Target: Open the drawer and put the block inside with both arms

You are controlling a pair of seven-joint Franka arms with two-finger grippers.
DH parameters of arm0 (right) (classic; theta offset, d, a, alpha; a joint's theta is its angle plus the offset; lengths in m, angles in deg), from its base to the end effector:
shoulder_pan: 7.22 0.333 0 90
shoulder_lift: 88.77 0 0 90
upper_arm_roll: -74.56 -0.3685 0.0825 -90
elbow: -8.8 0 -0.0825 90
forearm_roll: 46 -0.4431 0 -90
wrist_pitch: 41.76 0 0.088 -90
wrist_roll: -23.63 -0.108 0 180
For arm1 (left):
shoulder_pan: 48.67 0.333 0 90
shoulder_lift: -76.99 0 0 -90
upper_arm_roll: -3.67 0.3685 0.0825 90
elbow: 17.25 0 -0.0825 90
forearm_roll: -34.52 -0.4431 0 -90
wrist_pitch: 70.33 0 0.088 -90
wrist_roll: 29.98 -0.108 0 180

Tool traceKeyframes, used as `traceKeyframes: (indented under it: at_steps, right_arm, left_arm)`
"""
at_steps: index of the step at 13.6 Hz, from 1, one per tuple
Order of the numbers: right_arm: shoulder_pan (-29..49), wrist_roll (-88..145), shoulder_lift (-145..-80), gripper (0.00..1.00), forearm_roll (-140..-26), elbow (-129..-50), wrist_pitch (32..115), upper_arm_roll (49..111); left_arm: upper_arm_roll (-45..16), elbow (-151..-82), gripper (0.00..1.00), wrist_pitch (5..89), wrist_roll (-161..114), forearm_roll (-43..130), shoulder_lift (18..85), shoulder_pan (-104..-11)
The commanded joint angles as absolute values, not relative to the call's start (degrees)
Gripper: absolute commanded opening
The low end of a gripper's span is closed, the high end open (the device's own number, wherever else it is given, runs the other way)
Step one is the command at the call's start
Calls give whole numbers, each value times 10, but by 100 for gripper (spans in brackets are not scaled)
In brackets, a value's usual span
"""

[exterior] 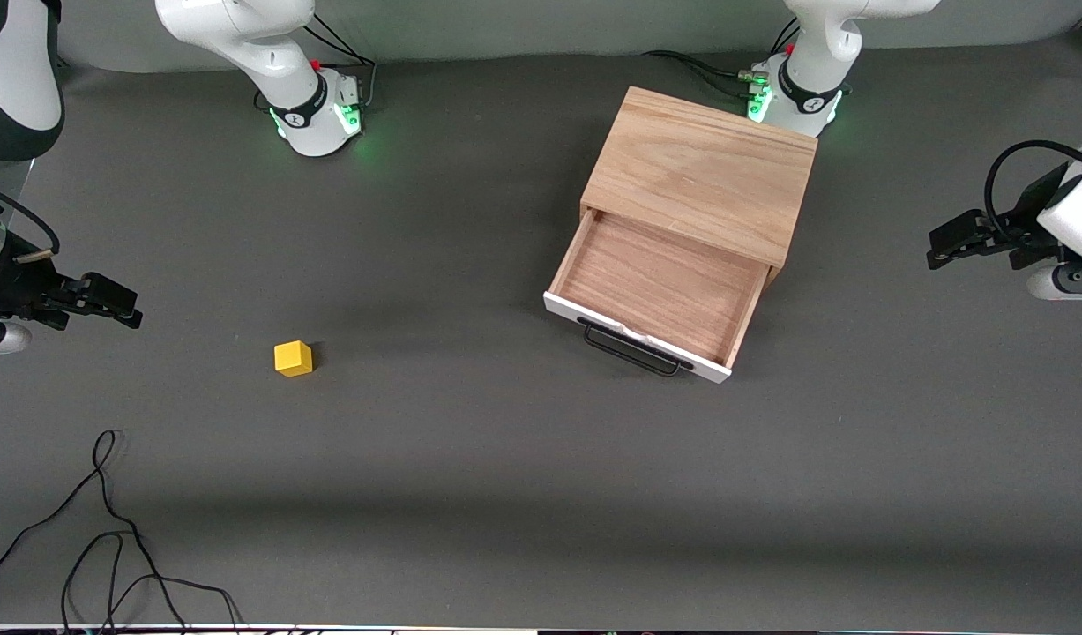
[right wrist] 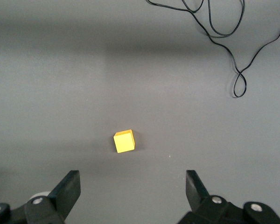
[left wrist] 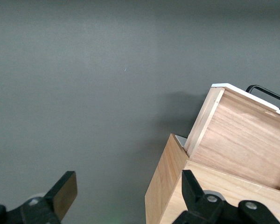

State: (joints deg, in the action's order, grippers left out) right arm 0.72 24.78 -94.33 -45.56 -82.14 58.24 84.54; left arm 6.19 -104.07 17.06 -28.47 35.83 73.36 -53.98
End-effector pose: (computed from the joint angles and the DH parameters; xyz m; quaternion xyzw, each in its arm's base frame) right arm 0.6612 -0.0189 0.6221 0.9994 -0.0066 0.0309 0.0130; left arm 0.6306 -0.0343 0.6621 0.9995 -0.0114 -0.0270 0.0090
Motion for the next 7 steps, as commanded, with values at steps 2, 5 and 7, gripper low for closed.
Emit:
traceKeyframes:
  at_steps: [2,5,7]
  right_arm:
    - [10,246,-947,100,-456,-798,560,843]
    - [10,246,-950,100,-458,-786,542,842]
    - [10,245,-950,100,-464,-786,542,842]
  left_arm:
    - [64,-1060,100,176,-304,350,750,-542]
    - [63,-1059,100,176,-305,350,749,-543]
    - [63,-1060,100,176,-306,347,748,-547]
